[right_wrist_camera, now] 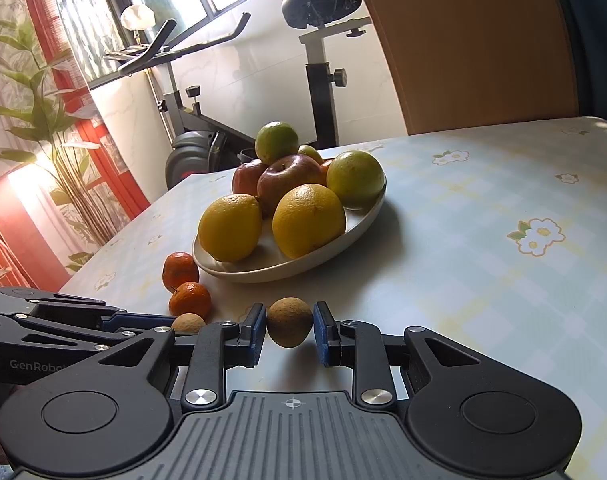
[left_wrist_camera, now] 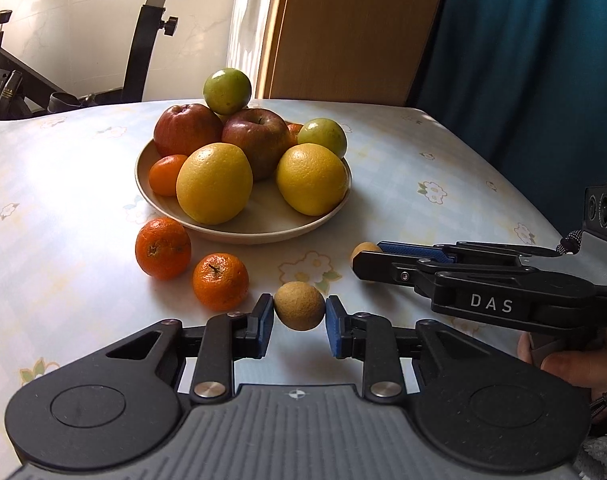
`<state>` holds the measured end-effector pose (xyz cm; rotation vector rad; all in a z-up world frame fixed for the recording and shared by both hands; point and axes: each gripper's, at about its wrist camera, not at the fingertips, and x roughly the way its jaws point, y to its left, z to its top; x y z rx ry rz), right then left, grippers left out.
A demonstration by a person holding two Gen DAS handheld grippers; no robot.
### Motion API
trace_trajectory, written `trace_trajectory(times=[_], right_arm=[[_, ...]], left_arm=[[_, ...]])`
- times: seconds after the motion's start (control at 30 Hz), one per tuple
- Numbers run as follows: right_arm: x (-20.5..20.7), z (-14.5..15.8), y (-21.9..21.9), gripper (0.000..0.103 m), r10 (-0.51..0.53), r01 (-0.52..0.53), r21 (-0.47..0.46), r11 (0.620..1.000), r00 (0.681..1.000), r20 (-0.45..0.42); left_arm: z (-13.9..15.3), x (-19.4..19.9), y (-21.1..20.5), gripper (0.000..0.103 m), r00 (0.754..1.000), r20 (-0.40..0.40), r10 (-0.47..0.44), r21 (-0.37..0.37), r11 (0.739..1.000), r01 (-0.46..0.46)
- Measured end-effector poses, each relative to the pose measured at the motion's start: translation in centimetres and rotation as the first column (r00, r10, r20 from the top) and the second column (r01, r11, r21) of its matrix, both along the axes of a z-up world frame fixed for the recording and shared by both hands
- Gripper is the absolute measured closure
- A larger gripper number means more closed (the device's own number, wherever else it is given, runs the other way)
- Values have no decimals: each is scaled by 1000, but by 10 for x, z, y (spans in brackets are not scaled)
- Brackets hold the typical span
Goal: Organize fruits
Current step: 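Lift the kiwi with both tools and carry it over the plate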
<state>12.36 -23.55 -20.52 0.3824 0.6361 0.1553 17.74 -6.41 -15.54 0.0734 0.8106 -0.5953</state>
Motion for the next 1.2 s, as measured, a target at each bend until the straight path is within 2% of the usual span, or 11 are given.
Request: trace_trajectory(times=[0.23, 0.73, 0.93, 1.03, 1.2], right_arm=[[0, 0, 0, 80, -2, 2, 0, 1000, 1000, 0], [0, -1, 0, 80, -5, 5, 1, 1000, 1000, 0], [1, 0, -3, 79, -22, 22, 13, 1000, 1000, -5], [4, 7, -2, 80, -34, 35, 6, 999, 999, -19], [15, 34, 7, 80, 3, -2, -22, 1000, 999, 35]], left_arm=[[6, -5, 12, 73, 998, 22, 56, -18, 998, -56], [10, -7, 14, 73, 997, 50, 53, -17, 998, -52], [19, 0, 21, 73, 994, 67, 83, -27, 996, -81], [30, 6, 26, 73, 990, 96, 104, -30, 994, -101], [54, 29, 39, 73, 984, 110, 140, -84, 988, -131]])
